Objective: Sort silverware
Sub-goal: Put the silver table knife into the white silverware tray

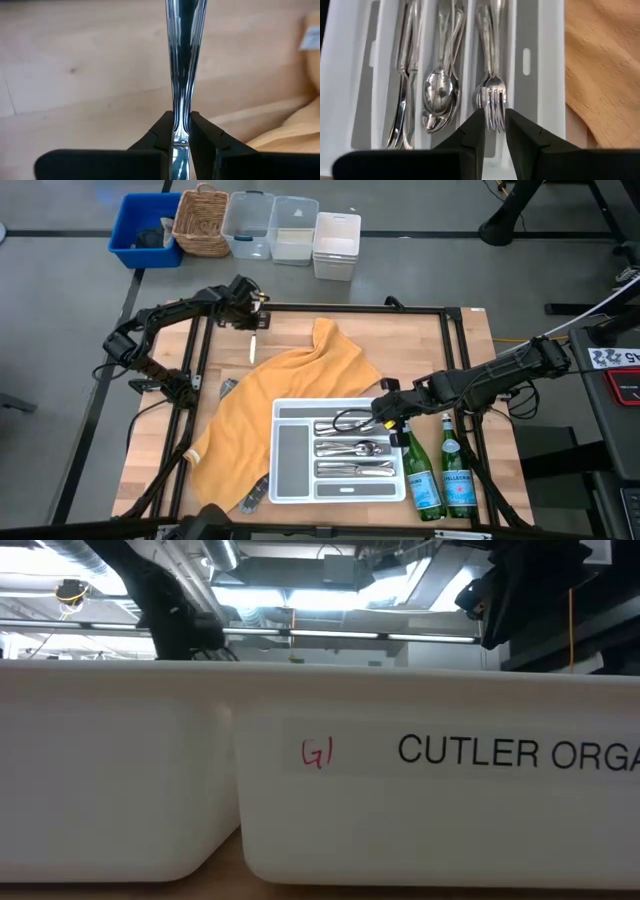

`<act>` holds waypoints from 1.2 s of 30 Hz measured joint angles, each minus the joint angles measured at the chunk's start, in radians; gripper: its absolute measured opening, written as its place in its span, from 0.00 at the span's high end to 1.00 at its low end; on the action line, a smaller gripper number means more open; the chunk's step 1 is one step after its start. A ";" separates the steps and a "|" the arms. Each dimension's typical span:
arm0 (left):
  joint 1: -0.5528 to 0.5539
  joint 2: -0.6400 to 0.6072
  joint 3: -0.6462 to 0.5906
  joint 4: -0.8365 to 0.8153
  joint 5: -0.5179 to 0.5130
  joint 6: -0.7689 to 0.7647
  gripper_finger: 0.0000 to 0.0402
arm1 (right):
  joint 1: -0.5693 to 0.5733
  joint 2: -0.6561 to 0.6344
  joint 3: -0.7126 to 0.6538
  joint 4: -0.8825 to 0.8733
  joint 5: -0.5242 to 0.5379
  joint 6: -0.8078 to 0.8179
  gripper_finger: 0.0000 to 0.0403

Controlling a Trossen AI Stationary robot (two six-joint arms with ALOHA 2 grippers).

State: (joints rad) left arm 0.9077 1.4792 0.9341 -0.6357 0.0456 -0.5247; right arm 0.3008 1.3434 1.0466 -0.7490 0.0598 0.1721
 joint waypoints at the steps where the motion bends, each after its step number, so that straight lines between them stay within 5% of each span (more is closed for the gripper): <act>1: 0.000 0.000 0.014 -0.002 0.000 -0.003 0.91 | 0.000 0.000 0.000 0.000 0.008 0.006 0.81; 13: -0.117 0.000 0.080 0.030 0.240 -0.137 0.91 | 0.000 0.000 0.000 0.056 0.128 0.105 0.81; 23: -0.334 0.000 0.080 0.161 0.243 -0.265 0.91 | 0.000 0.000 0.000 0.214 0.457 0.400 0.81; 36: -0.547 0.000 0.080 0.659 0.154 -0.485 0.91 | -0.014 0.001 0.000 0.364 0.542 0.534 0.81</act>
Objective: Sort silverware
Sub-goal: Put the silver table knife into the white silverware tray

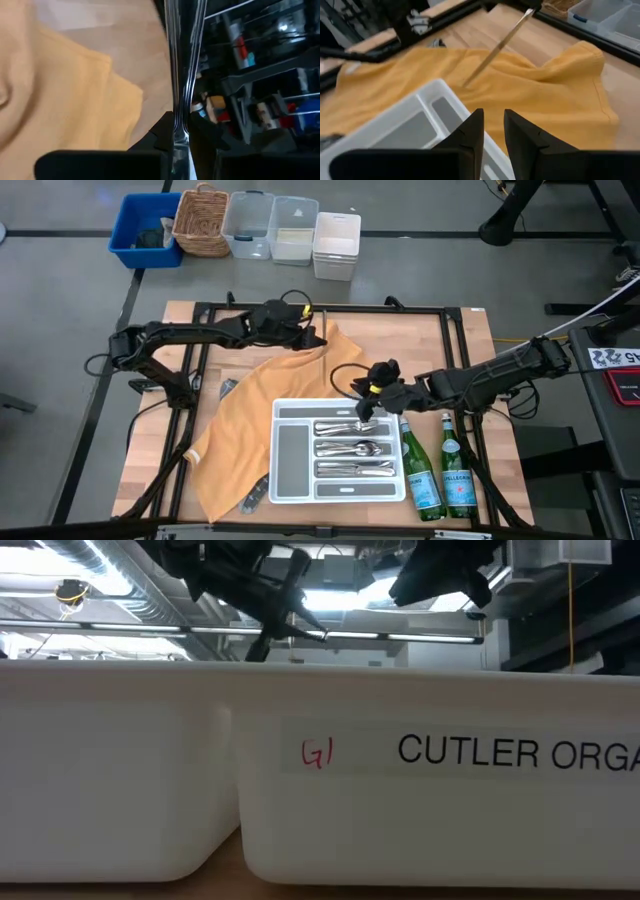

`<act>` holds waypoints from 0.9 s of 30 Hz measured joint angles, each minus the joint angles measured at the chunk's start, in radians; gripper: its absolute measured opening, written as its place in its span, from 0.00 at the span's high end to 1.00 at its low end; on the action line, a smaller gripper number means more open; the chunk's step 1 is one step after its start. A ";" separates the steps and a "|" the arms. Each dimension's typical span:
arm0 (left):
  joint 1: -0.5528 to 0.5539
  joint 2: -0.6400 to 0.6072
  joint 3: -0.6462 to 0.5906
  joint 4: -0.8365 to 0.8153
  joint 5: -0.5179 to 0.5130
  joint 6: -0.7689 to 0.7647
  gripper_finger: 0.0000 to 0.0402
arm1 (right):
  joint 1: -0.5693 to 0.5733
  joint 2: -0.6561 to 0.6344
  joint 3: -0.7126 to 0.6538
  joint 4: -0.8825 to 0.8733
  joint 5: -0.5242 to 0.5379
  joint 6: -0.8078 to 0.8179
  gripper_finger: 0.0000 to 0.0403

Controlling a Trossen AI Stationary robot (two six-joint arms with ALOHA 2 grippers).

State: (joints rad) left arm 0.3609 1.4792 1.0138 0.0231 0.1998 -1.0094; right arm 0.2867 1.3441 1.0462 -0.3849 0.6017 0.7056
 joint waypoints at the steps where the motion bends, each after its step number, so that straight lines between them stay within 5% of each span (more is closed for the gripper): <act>1: -0.011 0.000 0.000 0.019 -0.016 -0.004 0.91 | -0.005 0.000 0.000 0.011 -0.001 0.002 0.80; 14: -0.129 0.000 0.000 0.049 -0.243 -0.051 0.91 | -0.104 0.003 0.000 0.077 -0.067 0.047 0.50; 27: -0.198 0.000 0.000 0.099 -0.346 -0.067 0.91 | -0.165 0.074 0.000 0.203 -0.117 0.049 0.47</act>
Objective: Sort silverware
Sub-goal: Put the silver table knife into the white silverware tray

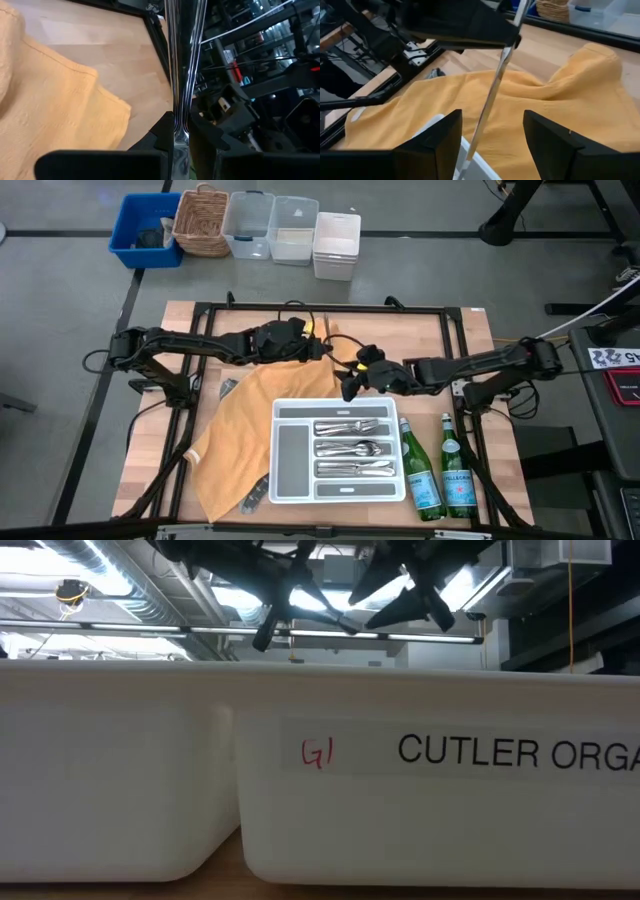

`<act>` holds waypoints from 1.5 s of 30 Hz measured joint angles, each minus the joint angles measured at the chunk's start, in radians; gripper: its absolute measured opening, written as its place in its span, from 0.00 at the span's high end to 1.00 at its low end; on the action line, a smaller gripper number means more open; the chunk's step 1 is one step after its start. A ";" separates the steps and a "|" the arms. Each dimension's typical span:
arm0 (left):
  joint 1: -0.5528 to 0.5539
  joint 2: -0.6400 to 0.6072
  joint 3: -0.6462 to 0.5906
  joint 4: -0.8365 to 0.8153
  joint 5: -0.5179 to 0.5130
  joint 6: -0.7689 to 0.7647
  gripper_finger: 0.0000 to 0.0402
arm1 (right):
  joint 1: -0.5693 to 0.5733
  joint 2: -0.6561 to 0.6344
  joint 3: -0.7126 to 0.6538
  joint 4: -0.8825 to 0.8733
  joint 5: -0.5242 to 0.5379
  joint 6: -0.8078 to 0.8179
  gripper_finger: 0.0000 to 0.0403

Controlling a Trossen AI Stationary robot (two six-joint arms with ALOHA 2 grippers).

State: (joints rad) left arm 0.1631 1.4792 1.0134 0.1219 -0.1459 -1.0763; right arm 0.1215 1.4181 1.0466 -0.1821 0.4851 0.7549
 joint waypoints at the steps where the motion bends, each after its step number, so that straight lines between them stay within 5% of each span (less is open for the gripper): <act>1: 0.000 0.000 0.000 0.001 0.000 0.000 0.91 | 0.000 0.005 0.000 0.007 -0.006 0.000 0.47; 19: -0.026 0.000 0.000 0.006 0.000 0.003 0.91 | -0.012 0.086 -0.001 0.074 -0.009 -0.004 0.48; 25: -0.043 0.000 0.000 0.013 -0.003 0.010 0.91 | -0.019 0.102 0.001 0.081 -0.058 -0.004 0.63; 33: -0.063 0.000 0.000 0.014 -0.001 0.032 0.91 | -0.018 0.104 -0.001 0.063 -0.158 -0.022 0.97; 45: -0.083 -0.001 0.000 -0.007 0.125 0.216 0.89 | -0.017 0.103 -0.002 0.049 -0.285 -0.023 0.99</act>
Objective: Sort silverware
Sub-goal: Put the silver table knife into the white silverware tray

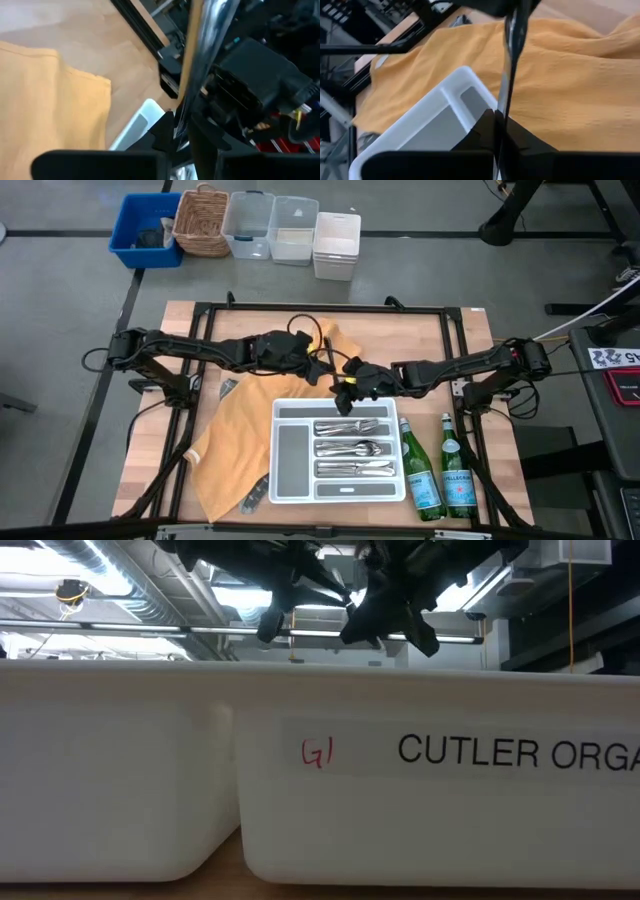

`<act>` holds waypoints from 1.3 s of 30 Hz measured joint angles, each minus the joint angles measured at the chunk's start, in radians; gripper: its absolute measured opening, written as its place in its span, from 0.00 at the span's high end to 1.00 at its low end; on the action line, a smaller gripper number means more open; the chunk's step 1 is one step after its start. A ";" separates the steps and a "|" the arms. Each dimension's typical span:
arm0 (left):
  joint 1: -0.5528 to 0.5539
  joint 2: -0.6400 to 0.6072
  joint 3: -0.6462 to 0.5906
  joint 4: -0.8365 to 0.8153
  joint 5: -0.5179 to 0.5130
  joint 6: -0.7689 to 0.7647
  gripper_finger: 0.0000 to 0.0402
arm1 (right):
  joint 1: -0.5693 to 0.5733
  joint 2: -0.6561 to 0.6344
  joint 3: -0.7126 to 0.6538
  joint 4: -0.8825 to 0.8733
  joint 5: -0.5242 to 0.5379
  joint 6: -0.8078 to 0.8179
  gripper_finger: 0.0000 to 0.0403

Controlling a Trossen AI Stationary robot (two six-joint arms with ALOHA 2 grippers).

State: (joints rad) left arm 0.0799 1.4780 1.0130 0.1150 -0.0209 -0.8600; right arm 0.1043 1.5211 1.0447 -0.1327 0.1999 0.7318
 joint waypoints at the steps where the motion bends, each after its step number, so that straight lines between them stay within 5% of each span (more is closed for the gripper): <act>1: 0.000 0.000 0.000 0.000 0.014 0.003 0.88 | 0.000 0.000 0.000 0.000 -0.010 -0.003 0.99; 8: 0.003 0.003 0.000 0.000 0.122 0.021 0.77 | 0.001 -0.003 0.002 0.008 -0.116 -0.008 0.99; 14: 0.020 0.003 0.000 -0.008 0.366 0.110 0.73 | 0.002 -0.027 0.003 -0.012 -0.231 -0.008 1.00; 21: 0.025 -0.054 0.000 -0.123 0.398 0.199 0.72 | 0.000 -0.128 0.003 -0.186 -0.247 -0.007 1.00; 28: 0.031 -0.216 0.000 -0.308 0.329 0.332 0.72 | 0.013 -0.242 0.002 -0.366 -0.265 -0.002 1.00; 39: -0.035 -0.599 -0.020 -0.549 -0.013 0.514 0.72 | 0.228 -0.238 0.002 -0.529 -0.351 -0.099 1.00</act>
State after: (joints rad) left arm 0.0451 0.8792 0.9934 -0.4344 -0.0335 -0.3456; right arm 0.3323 1.2836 1.0466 -0.6615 -0.1509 0.6328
